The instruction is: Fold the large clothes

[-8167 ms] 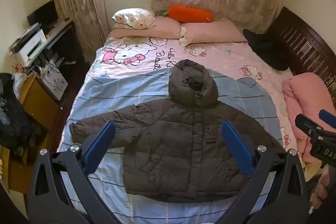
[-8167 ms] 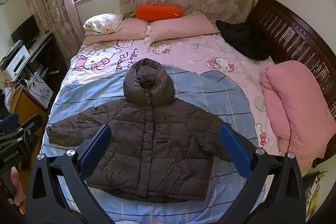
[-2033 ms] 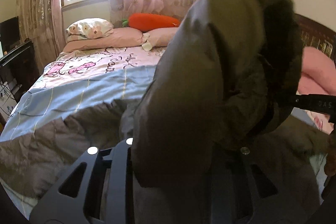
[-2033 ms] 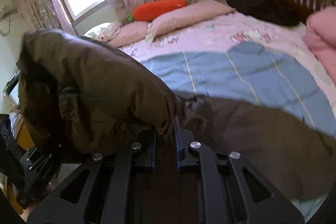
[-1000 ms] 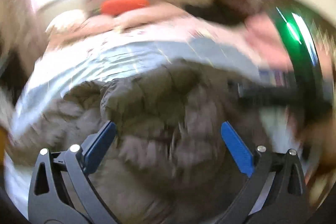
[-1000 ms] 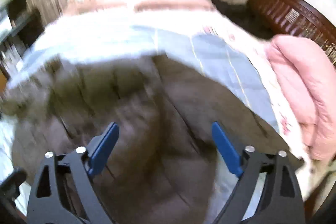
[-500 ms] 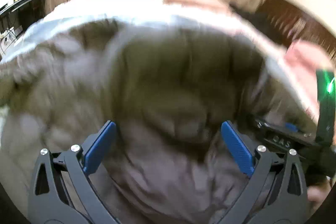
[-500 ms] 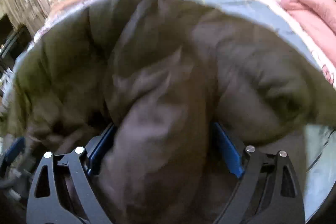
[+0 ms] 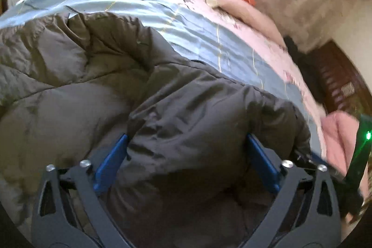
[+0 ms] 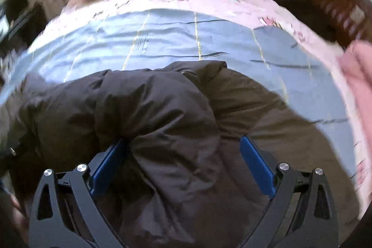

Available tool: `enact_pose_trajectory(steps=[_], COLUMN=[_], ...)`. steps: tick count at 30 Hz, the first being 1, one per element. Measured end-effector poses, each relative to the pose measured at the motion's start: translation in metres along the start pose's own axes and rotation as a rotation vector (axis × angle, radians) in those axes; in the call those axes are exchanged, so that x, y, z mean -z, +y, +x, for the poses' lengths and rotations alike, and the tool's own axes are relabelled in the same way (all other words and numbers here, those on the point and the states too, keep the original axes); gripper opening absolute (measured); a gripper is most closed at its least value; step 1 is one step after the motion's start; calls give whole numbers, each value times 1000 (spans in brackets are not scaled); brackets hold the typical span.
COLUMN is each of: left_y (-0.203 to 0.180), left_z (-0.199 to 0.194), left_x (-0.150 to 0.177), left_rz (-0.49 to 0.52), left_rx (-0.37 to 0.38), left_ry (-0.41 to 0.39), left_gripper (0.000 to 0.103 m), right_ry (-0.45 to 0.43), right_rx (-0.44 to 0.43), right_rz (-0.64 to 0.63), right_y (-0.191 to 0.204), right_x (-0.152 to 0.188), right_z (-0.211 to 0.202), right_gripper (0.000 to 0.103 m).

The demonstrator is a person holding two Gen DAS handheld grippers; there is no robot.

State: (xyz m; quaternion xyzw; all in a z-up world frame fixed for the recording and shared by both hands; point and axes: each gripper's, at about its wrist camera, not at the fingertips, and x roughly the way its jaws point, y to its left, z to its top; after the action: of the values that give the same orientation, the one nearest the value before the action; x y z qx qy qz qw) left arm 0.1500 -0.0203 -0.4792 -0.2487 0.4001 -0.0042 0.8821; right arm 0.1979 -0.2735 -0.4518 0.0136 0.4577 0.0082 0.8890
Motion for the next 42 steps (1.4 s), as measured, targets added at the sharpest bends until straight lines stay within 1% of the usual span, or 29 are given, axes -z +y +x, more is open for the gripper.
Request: enact_pose_trajectory(steps=[1,2,3,7,8,9,10,11,12,13,14,16,18,20,22,25,26,27,28,30,32,33,34,35,36,37,38,39,42], left_y=[1,4,4,-10,-13,-15,-15,-13,-11,-6,-5,-6,-8,-6,-6,-18,-23,-30,-39,-56,-67,-71,-70,-67,-59,-55,-50,-51,-58], left_z=[4,9,16,46,56,68,80,88,99,110,116,123,126,123,118,92,80,61,38,11,17,34,50,67,93,102,106,107,105], left_x=[-3,-9,-15,-61,-70,-80,-90,-94,-98,-100,-100,-99,-96,-93,-94,-103,-105,-108,-110,-115,-114,-110,-107,-104,-98,-95,-91,-88,-89], left_rz=[-7,-10,-5,95,115,131,145,150,148,131,120,125,133,134,133,150,163,181,202,238,261,267,254,225,183,180,204,235,261], left_rx=[-6,-8,-9,-40,-49,-61,-75,-80,-74,-46,-35,-33,-44,-45,-50,-100,-97,-81,-50,23,38,22,14,20,11,11,25,21,-14], left_ry=[-17,-33,-49,-97,-92,-85,-87,-89,-87,-83,-82,-95,-109,-114,-104,-82,-96,-128,-181,-231,-208,-178,-135,-80,-9,-8,-58,-86,-78], left_gripper=[86,84,82,82,86,90,98,101,101,101,101,101,101,101,101,101,101,101,101,101,101,101,101,101,101,101,101,101,101], right_ry=[-15,-28,-40,-113,-123,-121,-119,-118,-117,-109,-96,-77,-88,-104,-98,-71,-89,-138,-204,-264,-235,-201,-167,-107,-57,-42,-55,-68,-55], right_rx=[-21,-48,-54,1,23,39,46,55,61,56,31,-26,-21,1,5,16,14,4,-10,-9,25,61,81,81,45,18,-5,-17,-27], right_rz=[33,60,81,87,87,96,107,122,130,150,186,257,250,233,234,238,237,237,229,185,116,104,113,149,205,259,283,298,312], right_y=[1,4,9,31,35,35,33,31,29,24,16,4,5,9,9,8,8,8,9,16,27,31,30,27,21,14,10,7,5], right_x=[0,0,0,-15,-24,-31,-36,-43,-47,-51,-52,-52,-51,-49,-51,-58,-62,-65,-67,-73,-78,-78,-77,-74,-70,-65,-63,-61,-61], right_z=[3,3,3,12,22,29,34,45,55,70,81,94,95,92,88,70,52,34,15,-2,9,21,33,52,68,78,81,83,81], right_gripper=[95,87,86,86,86,87,89,93,98,100,102,102,102,102,102,102,102,102,102,102,102,102,102,102,102,102,102,102,102])
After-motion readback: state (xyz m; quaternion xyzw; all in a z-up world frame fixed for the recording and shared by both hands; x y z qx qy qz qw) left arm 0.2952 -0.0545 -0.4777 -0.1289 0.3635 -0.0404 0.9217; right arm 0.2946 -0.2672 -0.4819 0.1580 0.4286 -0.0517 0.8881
